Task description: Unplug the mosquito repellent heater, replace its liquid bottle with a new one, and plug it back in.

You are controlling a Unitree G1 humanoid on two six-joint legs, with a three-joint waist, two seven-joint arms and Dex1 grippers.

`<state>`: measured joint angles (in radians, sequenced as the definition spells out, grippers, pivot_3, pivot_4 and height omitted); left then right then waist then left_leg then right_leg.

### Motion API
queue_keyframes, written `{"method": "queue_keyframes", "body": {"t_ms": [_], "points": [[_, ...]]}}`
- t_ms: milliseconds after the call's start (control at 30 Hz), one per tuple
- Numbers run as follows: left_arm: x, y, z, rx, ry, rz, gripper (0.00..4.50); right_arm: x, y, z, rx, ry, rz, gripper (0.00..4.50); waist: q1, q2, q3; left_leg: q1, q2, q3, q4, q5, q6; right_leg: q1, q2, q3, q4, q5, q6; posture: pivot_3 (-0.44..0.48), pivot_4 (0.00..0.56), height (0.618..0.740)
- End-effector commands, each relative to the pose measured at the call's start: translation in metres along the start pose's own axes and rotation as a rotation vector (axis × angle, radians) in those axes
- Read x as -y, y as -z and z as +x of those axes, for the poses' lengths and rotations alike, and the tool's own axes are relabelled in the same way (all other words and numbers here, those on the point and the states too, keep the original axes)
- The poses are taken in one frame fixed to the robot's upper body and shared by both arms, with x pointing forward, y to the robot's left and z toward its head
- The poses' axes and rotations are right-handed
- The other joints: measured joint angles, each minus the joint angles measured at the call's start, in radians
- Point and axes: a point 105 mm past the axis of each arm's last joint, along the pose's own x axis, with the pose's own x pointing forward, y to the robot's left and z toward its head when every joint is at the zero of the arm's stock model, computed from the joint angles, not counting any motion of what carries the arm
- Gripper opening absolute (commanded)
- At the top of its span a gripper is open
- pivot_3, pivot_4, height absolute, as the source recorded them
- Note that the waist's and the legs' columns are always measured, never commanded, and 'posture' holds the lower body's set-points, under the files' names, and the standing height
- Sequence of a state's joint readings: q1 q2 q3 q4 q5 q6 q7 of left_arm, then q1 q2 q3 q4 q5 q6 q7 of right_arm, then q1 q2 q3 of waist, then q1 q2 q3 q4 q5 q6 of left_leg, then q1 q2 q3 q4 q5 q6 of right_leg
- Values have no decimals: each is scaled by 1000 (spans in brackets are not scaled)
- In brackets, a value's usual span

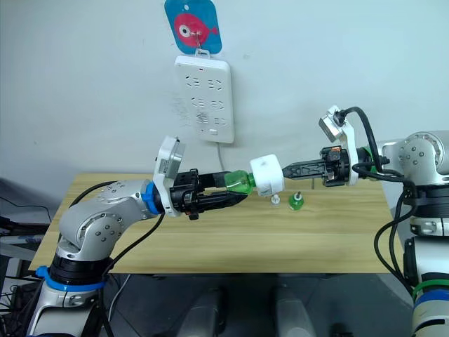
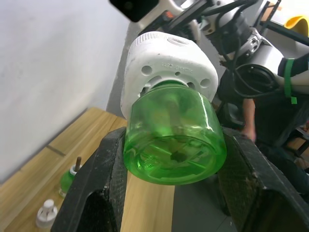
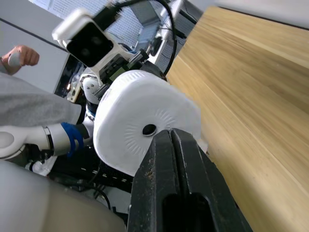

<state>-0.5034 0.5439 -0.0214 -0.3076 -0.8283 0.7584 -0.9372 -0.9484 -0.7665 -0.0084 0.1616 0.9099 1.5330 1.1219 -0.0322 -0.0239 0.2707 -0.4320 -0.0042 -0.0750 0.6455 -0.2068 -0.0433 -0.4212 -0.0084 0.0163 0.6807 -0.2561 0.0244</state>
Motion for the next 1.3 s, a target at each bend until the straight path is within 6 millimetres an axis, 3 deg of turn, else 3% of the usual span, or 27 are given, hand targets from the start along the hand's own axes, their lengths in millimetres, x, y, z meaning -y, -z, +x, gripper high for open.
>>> {"method": "queue_keyframes", "body": {"t_ms": [33, 267, 667, 1000, 1100, 1300], "points": [[11, -13, 6, 35, 60, 55, 2256, -14, 2, 5, -20, -57, -33, 47, 0, 0, 0, 0, 0, 0, 0, 0, 0, 0, 0, 0, 0, 0, 0, -30, 237, 740], [10, -12, 4, 32, 48, 57, 2256, -12, 0, -8, -7, -32, -12, 47, 0, 0, 0, 0, 0, 0, 0, 0, 0, 0, 0, 0, 0, 0, 0, -24, 234, 740], [12, -11, 6, 35, 55, 60, 2256, -28, 2, 9, -32, -139, -13, 47, 0, 0, 0, 0, 0, 0, 0, 0, 0, 0, 0, 0, 0, 0, 0, -22, 230, 740], [17, -9, 2, 22, 75, 47, 2256, 14, -11, -10, 81, 88, -6, 47, 0, 0, 0, 0, 0, 0, 0, 0, 0, 0, 0, 0, 0, 0, 0, -22, 216, 740], [18, -10, 3, 22, 85, 45, 2256, 27, -18, -5, 115, 130, -9, 47, -2, 0, 0, 0, 0, 1, 0, 0, 0, 0, 0, 0, 0, 0, 0, -25, 214, 740], [15, -14, 5, 34, 75, 54, 2256, 18, -8, 17, 66, 54, -11, 47, 0, 0, 0, 0, 1, 0, 0, 0, 0, 0, 0, 0, 1, 0, 0, -20, 215, 740]]}}
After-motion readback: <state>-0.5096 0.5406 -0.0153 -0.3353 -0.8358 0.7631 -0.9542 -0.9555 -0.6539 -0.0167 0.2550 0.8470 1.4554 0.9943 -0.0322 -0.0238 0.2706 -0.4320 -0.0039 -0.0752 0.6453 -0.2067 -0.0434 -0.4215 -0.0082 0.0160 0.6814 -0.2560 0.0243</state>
